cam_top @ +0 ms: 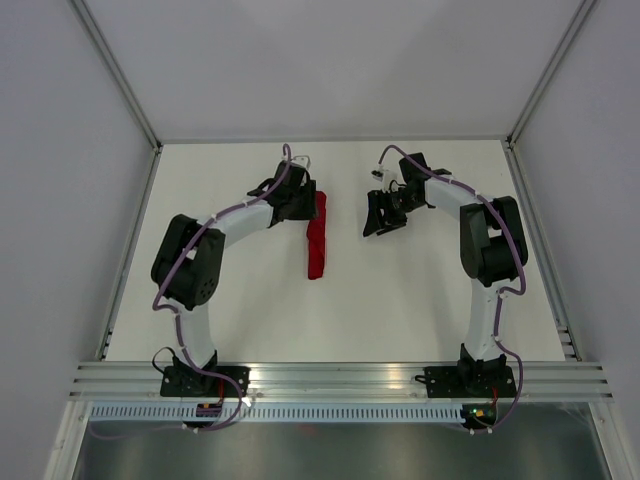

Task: Fold the napkin, place the utensils inside, and roll it up
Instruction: Roll the napkin with the utensil

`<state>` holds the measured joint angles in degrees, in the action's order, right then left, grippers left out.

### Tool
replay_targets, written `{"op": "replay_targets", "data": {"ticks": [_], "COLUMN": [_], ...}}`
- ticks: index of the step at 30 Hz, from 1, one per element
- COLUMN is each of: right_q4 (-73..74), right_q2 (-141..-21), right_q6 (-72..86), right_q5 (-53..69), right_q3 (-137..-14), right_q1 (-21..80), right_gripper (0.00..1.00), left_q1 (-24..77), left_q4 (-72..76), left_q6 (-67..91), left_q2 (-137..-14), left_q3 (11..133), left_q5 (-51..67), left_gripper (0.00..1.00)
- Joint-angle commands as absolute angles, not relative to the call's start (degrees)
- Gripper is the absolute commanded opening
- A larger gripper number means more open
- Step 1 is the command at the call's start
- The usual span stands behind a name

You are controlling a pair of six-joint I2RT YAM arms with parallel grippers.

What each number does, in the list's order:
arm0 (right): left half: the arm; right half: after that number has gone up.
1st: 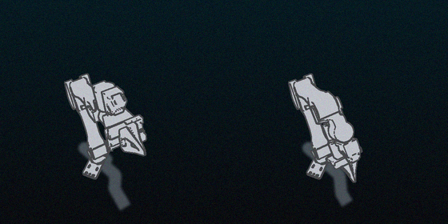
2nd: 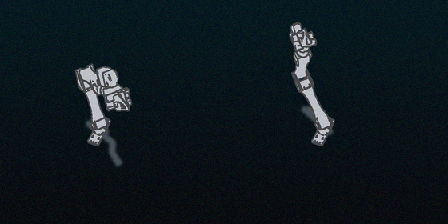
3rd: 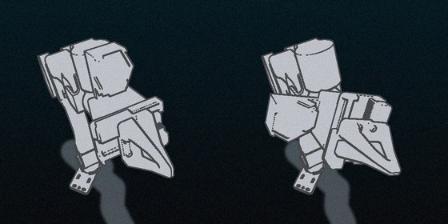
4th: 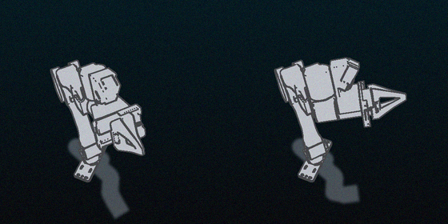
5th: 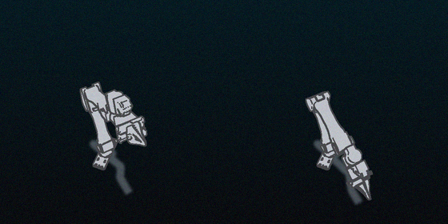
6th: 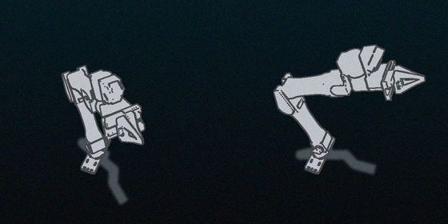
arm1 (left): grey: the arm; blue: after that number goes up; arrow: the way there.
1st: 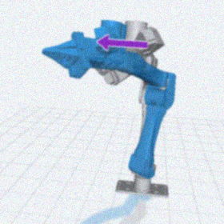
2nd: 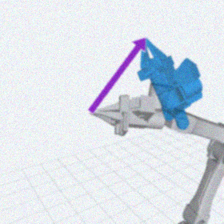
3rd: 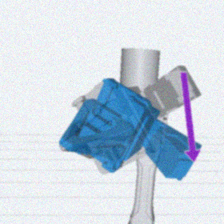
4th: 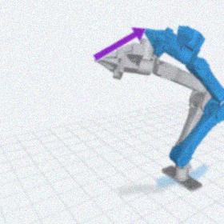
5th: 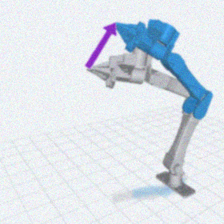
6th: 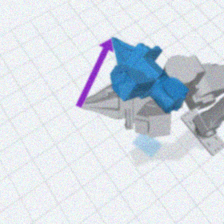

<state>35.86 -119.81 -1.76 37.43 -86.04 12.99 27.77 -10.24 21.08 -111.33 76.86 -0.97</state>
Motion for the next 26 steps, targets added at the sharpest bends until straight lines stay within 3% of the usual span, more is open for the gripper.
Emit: {"op": "replay_targets", "data": {"ticks": [1, 11, 14, 26], "right_q4": [36.3, 31.8, 32.6, 30.4], "right_q2": [-118.0, -105.3, -101.0, -86.7], "right_q6": [-2.7, -2.3, -3.2, -7.1], "right_q5": [36.2, 37.9, 38.1, 35.5], "right_q3": [-88.1, -86.0, -85.3, -75.4], "right_q1": [12.7, 7.0, 4.0, -4.7], "right_gripper": [0.63, 0.68, 0.68, 0.75], "left_q1": [25.1, 17.9, 15.9, 13.6], "left_q4": [-6.8, -6.2, -6.7, -8.9], "left_q6": [23.9, 24.1, 24.2, 22.6], "left_q2": [-103.8, -85.7, -78.7, -66.5], "left_q3": [75.1, 65.8, 61.7, 56.0], "left_q5": [2.5, 7.5, 8.3, 11.0], "left_gripper": [0.5, 0.59, 0.99, 1.0]}}
